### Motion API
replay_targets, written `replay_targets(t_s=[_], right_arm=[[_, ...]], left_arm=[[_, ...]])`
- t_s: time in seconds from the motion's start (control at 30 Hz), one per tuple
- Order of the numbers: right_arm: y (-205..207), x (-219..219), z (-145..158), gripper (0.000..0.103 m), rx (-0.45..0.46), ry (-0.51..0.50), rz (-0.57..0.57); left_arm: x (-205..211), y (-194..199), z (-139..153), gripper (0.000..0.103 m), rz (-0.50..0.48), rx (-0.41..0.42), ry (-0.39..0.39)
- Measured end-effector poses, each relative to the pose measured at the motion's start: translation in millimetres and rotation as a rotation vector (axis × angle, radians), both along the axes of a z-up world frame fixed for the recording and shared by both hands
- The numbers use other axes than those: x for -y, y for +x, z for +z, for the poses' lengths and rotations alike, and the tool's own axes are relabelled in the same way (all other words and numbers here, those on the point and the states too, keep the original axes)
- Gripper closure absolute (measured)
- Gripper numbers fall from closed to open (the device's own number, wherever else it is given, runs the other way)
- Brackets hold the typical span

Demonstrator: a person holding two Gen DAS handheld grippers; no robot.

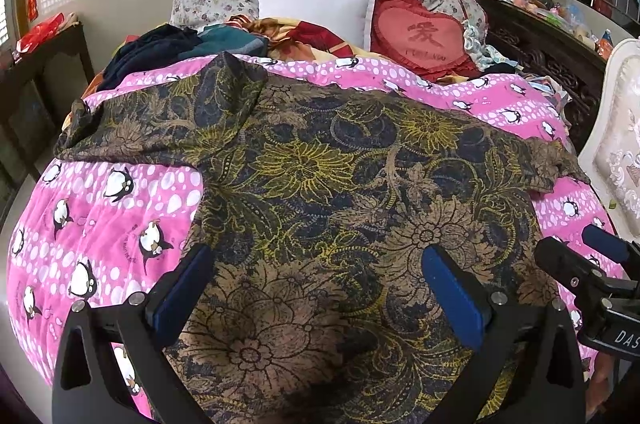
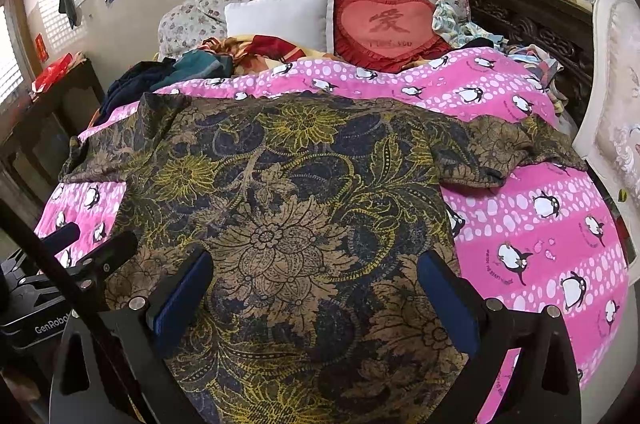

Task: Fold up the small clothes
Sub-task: 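Move both tools over the floral shirt toward its hem edge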

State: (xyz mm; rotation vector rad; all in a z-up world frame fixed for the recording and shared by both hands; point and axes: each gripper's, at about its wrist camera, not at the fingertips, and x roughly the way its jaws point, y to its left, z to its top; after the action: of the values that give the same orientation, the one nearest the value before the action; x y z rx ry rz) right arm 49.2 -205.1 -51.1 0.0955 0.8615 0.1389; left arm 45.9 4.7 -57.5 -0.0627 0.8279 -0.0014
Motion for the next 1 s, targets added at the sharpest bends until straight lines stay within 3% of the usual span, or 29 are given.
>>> replay_targets(t_s=[1.0], right_arm=[[21.0, -2.4, -4.6, 0.000, -0.021, -0.010, -0.004]], left_arm=[[-0.8, 27.3, -9.2, 0.000, 0.004, -0.036, 0.005]])
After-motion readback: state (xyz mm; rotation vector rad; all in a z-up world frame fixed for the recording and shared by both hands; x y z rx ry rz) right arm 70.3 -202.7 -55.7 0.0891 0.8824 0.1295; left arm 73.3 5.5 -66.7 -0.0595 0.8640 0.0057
